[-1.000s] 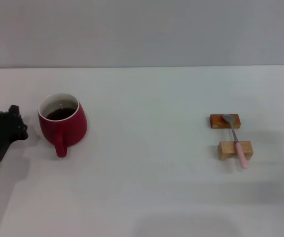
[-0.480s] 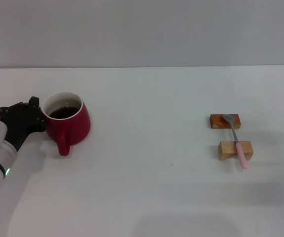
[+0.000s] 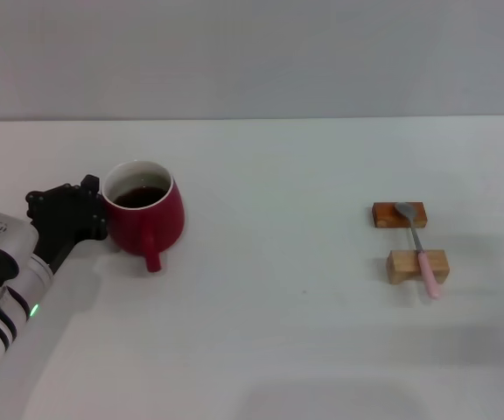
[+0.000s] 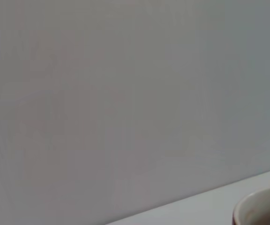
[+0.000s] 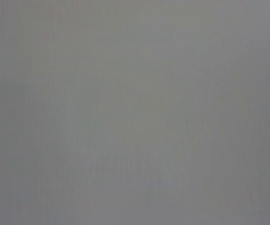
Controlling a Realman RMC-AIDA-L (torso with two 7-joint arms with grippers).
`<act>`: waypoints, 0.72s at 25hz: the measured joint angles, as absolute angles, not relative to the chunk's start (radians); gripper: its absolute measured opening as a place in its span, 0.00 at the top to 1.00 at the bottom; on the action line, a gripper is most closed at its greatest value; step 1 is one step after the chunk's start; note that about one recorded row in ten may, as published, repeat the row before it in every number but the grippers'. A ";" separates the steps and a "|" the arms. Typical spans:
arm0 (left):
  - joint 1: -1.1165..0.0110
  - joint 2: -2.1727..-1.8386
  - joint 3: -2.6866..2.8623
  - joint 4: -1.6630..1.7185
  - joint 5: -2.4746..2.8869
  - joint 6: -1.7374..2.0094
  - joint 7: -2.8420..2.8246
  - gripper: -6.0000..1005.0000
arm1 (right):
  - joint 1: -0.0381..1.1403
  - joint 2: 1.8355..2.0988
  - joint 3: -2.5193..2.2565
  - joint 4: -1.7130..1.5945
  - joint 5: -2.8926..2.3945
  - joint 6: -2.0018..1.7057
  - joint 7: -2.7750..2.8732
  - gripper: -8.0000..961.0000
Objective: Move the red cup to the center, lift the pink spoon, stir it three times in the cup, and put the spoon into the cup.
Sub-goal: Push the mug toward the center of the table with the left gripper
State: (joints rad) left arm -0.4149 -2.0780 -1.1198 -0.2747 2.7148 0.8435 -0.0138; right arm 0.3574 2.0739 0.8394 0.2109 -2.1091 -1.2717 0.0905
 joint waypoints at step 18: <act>-0.391 -2.077 -1.008 -0.336 2.716 0.846 -0.024 0.98 | 0.356 2.074 0.841 0.210 -2.111 -1.272 0.090 0.15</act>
State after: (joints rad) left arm -0.3911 -2.0769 -1.0084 -0.3355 2.7158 0.8464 -0.0237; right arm 0.3556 2.0739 0.8405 0.2101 -2.1114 -1.2717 0.0905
